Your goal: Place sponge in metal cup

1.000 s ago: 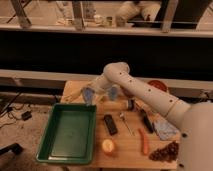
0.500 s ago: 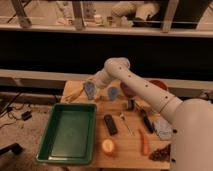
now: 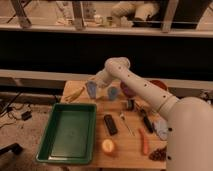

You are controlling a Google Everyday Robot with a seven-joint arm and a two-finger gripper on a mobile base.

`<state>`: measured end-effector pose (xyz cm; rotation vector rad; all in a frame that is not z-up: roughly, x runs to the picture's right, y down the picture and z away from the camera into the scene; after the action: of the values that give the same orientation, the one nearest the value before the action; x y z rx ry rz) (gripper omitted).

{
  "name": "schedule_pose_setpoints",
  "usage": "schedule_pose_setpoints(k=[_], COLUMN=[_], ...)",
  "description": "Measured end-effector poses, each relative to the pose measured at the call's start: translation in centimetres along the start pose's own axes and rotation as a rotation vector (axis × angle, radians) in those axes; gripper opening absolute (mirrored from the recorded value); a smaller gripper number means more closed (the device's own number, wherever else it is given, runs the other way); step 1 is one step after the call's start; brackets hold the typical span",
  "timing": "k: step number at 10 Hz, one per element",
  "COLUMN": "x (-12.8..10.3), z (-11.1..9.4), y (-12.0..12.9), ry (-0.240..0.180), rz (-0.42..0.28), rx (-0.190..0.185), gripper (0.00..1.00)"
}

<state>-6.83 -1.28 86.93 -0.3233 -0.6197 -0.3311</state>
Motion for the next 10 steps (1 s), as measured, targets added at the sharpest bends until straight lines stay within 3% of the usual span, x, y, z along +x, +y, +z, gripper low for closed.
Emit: schedule_pose_setpoints(k=[2,7,10], x=[-0.1,1.4,2.1], z=[0.6,0.0,0.6], y=[-0.9,-1.7,-1.2], ry=[0.025,0.086,0.116], rz=[-0.022,-0.037,-0.043], rx=[-0.013,-0.024,-0.061], gripper=[0.00,0.00,0.00])
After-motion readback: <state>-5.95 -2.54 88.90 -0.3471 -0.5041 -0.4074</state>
